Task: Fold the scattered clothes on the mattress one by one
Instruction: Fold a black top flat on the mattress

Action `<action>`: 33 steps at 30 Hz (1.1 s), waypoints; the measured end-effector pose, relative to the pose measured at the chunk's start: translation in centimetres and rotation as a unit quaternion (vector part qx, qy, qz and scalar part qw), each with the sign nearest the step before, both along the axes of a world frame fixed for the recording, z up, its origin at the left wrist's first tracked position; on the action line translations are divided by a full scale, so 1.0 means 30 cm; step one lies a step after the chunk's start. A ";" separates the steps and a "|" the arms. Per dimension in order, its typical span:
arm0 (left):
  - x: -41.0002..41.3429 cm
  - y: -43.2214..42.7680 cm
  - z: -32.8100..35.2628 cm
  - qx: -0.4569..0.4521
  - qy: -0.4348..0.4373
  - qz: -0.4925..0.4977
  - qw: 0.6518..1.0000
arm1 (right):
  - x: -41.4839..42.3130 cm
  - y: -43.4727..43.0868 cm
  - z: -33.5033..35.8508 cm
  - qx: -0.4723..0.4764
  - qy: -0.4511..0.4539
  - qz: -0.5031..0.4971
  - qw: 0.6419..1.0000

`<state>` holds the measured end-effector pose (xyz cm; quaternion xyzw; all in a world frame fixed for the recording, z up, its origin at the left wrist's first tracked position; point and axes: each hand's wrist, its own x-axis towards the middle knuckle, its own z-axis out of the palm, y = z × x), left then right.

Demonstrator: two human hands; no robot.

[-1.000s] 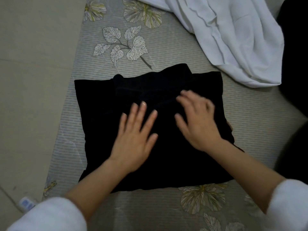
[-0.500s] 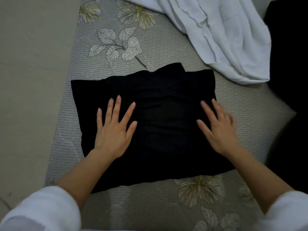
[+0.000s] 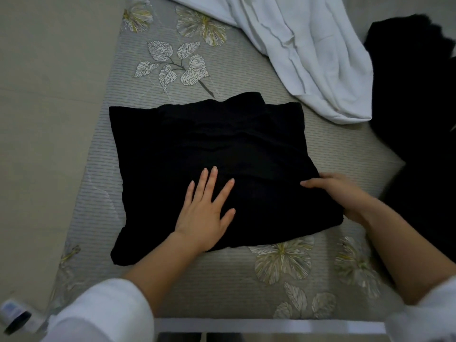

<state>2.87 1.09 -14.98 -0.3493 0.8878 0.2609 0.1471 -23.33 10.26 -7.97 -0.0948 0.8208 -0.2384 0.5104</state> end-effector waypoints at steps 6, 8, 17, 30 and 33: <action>0.019 -0.050 0.055 0.118 0.055 0.018 0.991 | 0.039 -0.092 0.071 -0.012 -0.024 0.012 1.000; 0.034 -0.056 0.058 0.130 0.052 0.013 0.990 | 0.051 -0.087 0.063 0.012 -0.036 -0.018 0.999; 0.048 -0.059 0.037 0.137 0.041 0.001 0.990 | 0.100 0.022 0.057 0.085 -0.069 -0.095 0.989; 0.171 -0.176 0.220 0.603 0.338 0.497 0.524 | 0.510 -0.308 0.192 -0.188 -0.025 -0.050 0.981; 0.310 -0.187 0.194 0.586 0.347 0.569 0.460 | 0.687 -0.361 0.157 -0.187 0.036 0.121 0.974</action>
